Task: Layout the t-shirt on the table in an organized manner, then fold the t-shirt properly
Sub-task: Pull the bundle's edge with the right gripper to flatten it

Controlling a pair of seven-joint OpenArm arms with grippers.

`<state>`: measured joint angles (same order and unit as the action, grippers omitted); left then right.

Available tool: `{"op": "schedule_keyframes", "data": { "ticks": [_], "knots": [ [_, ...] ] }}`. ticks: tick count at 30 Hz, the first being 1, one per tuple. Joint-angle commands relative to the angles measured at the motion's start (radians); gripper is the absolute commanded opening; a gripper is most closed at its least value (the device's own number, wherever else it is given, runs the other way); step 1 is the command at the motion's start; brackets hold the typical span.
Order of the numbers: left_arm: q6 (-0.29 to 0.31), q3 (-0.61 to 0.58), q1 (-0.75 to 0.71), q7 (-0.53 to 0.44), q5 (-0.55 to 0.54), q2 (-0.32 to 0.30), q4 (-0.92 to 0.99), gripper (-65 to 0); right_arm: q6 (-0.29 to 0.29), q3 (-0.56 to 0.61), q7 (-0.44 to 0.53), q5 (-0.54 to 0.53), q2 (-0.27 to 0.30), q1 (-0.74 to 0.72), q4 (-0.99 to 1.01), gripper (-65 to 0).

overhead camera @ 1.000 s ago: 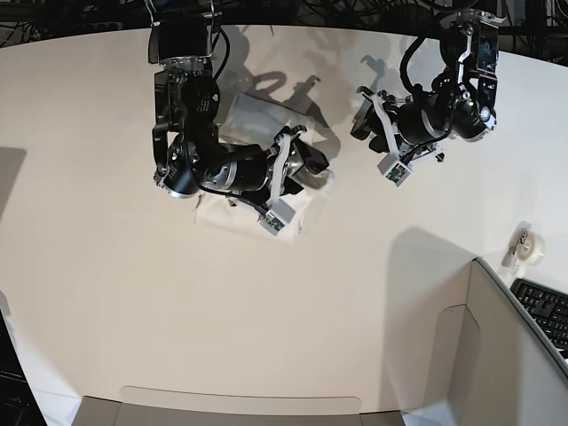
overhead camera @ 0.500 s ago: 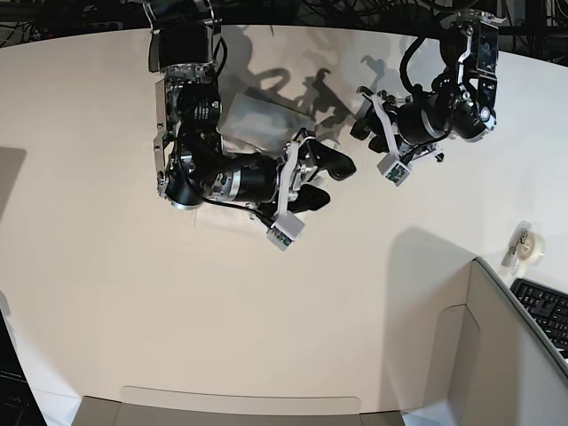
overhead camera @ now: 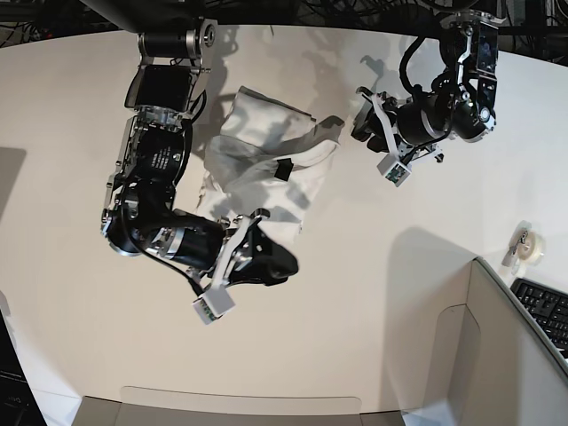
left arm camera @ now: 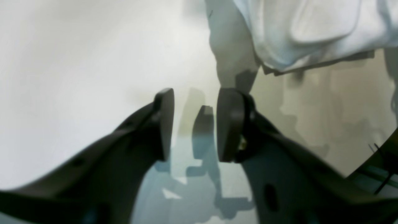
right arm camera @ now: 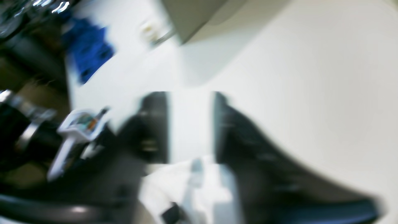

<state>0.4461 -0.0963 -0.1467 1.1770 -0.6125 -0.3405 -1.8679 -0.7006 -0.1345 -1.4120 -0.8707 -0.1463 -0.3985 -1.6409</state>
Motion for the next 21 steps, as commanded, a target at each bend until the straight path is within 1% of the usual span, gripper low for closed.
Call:
{"op": "schedule_keyframes", "data": {
  "ticks": [1,2,5,7,8,11,15,19,21],
  "knots": [
    [0.004,0.003,0.009,-0.015,-0.013,-0.007,-0.014,-50.6,0.002,-0.018,0.016,-0.005,-0.005,-0.023,-0.014,-60.1],
    [0.004,0.003,0.009,-0.015,-0.013,-0.007,-0.014,-53.3,0.002,-0.032,0.016,0.020,0.012,-0.023,-0.014,-65.0],
    [0.004,0.003,0.009,-0.015,-0.013,-0.007,-0.012,-59.6,0.002,-0.032,0.016,0.075,0.049,0.005,-0.014,-65.0],
    [0.004,0.003,0.011,-0.015,-0.013,-0.007,-0.005,-62.1,0.002,-0.018,0.016,0.094,0.061,0.043,-0.014,-65.0],
    [0.004,0.003,0.014,-0.015,-0.013,-0.007,0.004,-62.9,0.002,-0.003,0.016,0.101,0.076,0.063,-0.014,-65.0],
    [0.004,0.003,0.015,-0.016,-0.013,-0.007,0.038,-63.0,0.002,0.054,0.016,0.129,0.109,0.115,-0.014,-65.0],
    [0.004,0.003,0.017,-0.018,-0.013,-0.004,0.050,-63.0,0.002,0.098,0.016,0.141,0.146,0.158,-0.014,-65.0],
    [0.004,0.003,0.017,-0.018,-0.013,-0.004,0.050,-63.0,0.002,0.158,0.016,0.132,0.158,0.201,-0.018,-65.0],
    [0.004,0.005,0.017,-0.018,-0.013,-0.004,0.050,-63.1,0.002,0.169,0.016,0.130,0.158,0.221,-0.018,-65.0]
  ]
}}
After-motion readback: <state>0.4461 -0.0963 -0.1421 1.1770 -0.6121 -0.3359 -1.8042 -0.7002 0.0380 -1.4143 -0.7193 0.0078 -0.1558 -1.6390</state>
